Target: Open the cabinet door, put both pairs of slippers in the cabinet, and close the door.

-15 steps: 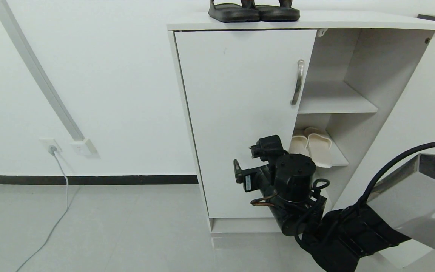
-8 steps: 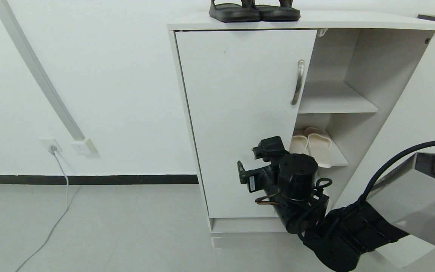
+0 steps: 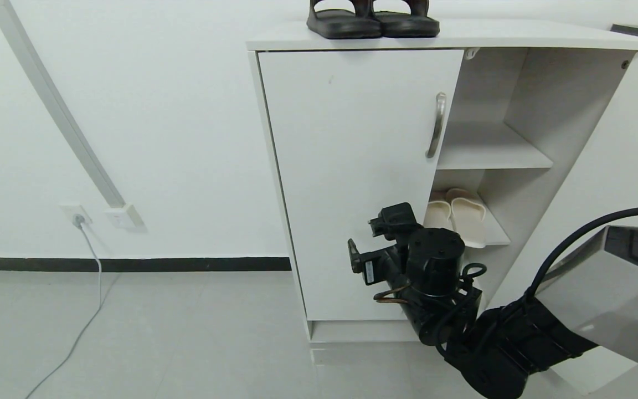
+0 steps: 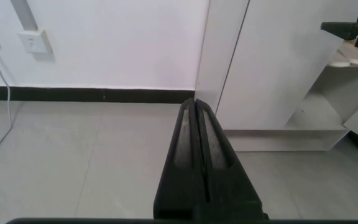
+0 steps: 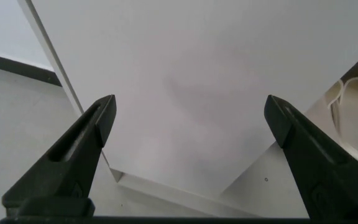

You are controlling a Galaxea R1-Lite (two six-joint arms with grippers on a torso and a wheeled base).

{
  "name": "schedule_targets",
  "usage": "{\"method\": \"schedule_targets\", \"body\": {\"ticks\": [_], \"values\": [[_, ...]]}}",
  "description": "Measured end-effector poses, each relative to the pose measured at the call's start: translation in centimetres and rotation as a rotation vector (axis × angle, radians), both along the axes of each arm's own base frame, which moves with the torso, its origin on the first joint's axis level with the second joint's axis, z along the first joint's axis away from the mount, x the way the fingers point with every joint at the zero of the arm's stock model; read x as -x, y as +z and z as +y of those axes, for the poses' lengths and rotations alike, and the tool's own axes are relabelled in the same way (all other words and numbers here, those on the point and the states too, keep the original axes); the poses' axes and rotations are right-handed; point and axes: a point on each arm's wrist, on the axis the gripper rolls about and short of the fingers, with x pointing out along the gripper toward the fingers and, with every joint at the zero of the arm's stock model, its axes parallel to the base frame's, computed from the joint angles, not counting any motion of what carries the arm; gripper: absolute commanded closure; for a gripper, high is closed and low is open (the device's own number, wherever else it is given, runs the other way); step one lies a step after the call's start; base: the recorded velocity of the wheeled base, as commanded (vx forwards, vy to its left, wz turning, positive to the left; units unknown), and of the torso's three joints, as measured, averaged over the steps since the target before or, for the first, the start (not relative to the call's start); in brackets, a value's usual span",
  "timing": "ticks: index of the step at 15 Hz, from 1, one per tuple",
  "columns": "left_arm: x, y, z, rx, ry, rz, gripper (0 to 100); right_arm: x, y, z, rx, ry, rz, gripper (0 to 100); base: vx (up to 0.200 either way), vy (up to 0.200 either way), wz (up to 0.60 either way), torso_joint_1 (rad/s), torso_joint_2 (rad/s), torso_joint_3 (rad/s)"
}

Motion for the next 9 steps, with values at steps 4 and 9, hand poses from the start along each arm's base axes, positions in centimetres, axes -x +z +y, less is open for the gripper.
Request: {"method": "schedule_targets", "body": {"ticks": [4, 9], "values": [[0.0, 0.01, 0.0, 0.001, -0.001, 0.0, 100, 0.05, -0.06, 0.07, -0.001, 0.002, -0.001, 0, 0.0, 0.0, 0.0, 0.036, -0.43, -0.366], [0.0, -0.01, 0.0, 0.002, 0.0, 0.001, 100, 0.02, -0.1, 0.04, 0.002, 0.003, 0.002, 0, 0.0, 0.0, 0.0, 0.101, -0.46, -0.349]]}}
